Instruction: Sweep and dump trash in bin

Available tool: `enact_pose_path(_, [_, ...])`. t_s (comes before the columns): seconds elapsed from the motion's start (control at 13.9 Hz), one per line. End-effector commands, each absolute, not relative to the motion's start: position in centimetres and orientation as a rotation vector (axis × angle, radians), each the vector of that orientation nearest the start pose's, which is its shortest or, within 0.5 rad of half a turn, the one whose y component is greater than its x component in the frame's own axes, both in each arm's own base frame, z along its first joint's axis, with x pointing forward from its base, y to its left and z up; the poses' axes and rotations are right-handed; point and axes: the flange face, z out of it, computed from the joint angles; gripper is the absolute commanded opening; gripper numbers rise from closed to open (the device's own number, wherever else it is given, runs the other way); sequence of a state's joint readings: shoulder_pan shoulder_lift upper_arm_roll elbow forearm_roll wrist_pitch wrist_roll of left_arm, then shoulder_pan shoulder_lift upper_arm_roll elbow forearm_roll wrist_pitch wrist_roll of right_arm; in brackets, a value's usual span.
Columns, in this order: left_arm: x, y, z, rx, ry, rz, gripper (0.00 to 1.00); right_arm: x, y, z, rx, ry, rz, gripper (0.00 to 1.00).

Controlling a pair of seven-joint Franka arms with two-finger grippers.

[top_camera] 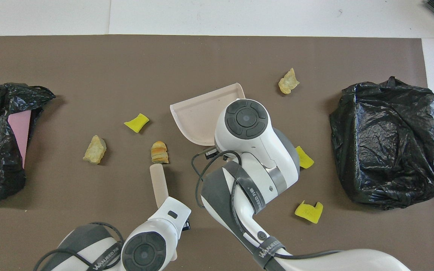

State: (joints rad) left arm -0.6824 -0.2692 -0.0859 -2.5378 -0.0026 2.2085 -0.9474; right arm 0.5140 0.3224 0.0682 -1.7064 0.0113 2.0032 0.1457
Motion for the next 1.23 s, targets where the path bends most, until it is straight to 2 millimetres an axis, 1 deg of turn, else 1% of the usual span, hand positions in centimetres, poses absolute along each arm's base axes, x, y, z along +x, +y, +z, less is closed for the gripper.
enact_pose_path(0.0, [33.5, -26.3, 38.3, -3.04, -0.394, -0.019, 0.0, 54.3, 33.7, 40.2, -2.957, -1.077, 0.061, 0.0])
enact_pose_path(0.07, [34.5, -25.4, 38.6, -3.035, -0.429, -0.035, 0.0, 55.2, 32.2, 39.8, -2.894, -1.24, 0.075, 0.0])
enact_pose_path(0.14, [35.7, -24.2, 38.6, -3.017, -0.465, -0.049, 0.0, 55.8, 31.0, 39.5, -2.814, -1.442, 0.096, 0.0])
enact_pose_path(0.22, [36.6, -23.0, 38.5, -3.0, -0.497, -0.062, 0.0, 56.1, 30.5, 39.7, -2.754, -1.589, 0.113, 0.0])
enact_pose_path(0.29, [37.8, -21.3, 38.4, -2.981, -0.549, -0.067, 0.0, 56.4, 30.1, 40.0, -2.717, -1.691, 0.129, 0.0])
enact_pose_path(0.36, [39.1, -19.5, 38.2, -2.958, -0.579, -0.072, 0.0, 56.6, 29.7, 40.0, -2.695, -1.756, 0.155, 0.0])
enact_pose_path(0.43, [40.4, -17.6, 38.1, -2.948, -0.582, -0.06, 0.0, 56.9, 29.6, 39.8, -2.666, -1.843, 0.167, 0.0])
enact_pose_path(0.5, [41.3, -15.8, 38.1, -2.949, -0.57, -0.047, 0.0, 57.1, 29.7, 39.2, -2.626, -1.931, 0.185, 0.0])
enact_pose_path(0.58, [41.8, -14.0, 37.9, -2.942, -0.583, -0.029, 0.0, 57.2, 29.8, 38.5, -2.586, -1.988, 0.199, 0.0])
enact_pose_path(0.65, [42.3, -12.6, 37.8, -2.939, -0.591, -0.021, 0.0, 57.0, 30.3, 37.9, -2.547, -2.051, 0.211, 0.0])
enact_pose_path(0.72, [42.7, -10.7, 37.7, -2.938, -0.587, -0.007, 0.0, 56.8, 30.7, 37.3, -2.532, -2.088, 0.235, 0.0])
enact_pose_path(0.87, [43.3, -6.8, 37.4, -2.951, -0.498, 0.032, 0.0, 56.7, 30.7, 36.8, -2.512, -2.115, 0.26, 0.0])
enact_pose_path(0.94, [43.4, -5.1, 37.2, -2.957, -0.449, 0.06, 0.0, 57.0, 30.4, 36.6, -2.46, -2.18, 0.272, 0.0])
enact_pose_path(1.01, [43.4, -3.8, 37.2, -2.969, -0.382, 0.072, 0.0, 56.8, 30.4, 36.2, -2.421, -2.23, 0.288, 0.0])
enact_pose_path(1.08, [43.3, -3.1, 37.0, -2.974, -0.315, 0.1, 0.0, 56.4, 30.9, 35.7, -2.406, -2.259, 0.308, 0.0])
enact_pose_path(1.15, [43.3, -3.1, 36.9, -2.98, -0.253, 0.112, 0.0, 55.8, 32.0, 35.0, -2.381, -2.291, 0.327, 0.0])
